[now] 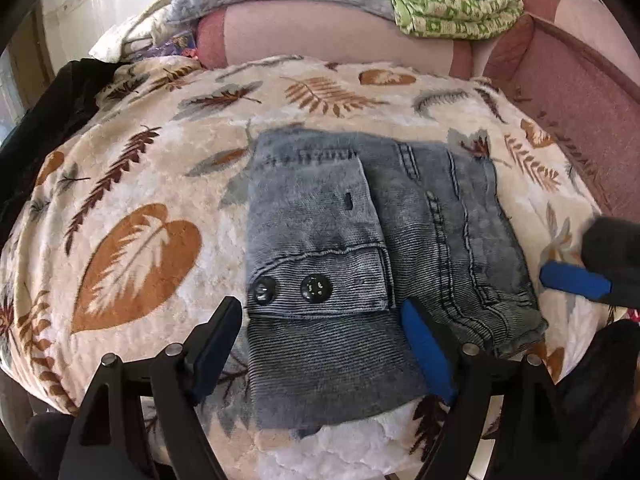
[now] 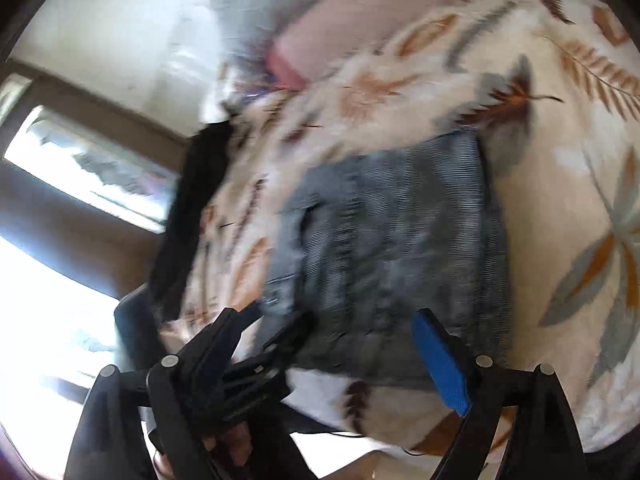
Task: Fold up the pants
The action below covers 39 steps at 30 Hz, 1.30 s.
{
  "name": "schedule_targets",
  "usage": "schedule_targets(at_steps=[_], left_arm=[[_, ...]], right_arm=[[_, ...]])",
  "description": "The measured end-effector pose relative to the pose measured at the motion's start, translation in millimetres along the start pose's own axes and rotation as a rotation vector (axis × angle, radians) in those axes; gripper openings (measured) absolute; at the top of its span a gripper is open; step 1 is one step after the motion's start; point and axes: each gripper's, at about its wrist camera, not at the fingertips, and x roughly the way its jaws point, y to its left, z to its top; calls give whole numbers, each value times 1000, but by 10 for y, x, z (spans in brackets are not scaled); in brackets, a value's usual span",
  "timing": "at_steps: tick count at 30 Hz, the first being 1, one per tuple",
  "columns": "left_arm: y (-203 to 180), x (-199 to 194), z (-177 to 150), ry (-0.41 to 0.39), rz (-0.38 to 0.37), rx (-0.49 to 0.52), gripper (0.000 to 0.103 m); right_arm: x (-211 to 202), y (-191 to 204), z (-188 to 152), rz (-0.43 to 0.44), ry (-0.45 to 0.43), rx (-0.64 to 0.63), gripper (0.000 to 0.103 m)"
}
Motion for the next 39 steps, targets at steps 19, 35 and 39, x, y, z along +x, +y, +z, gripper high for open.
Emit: schedule_targets(at_steps=[19, 35, 39], left_arm=[[123, 110, 34, 48, -21, -21, 86], [420, -113, 235, -9, -39, -71, 86], [749, 100, 248, 57, -141, -229, 86]], right_arm=[[328, -327, 81, -88, 133, 50, 94], [-199, -603, 417, -118, 53, 113, 94], [-182, -838, 413, -98, 69, 166, 94]])
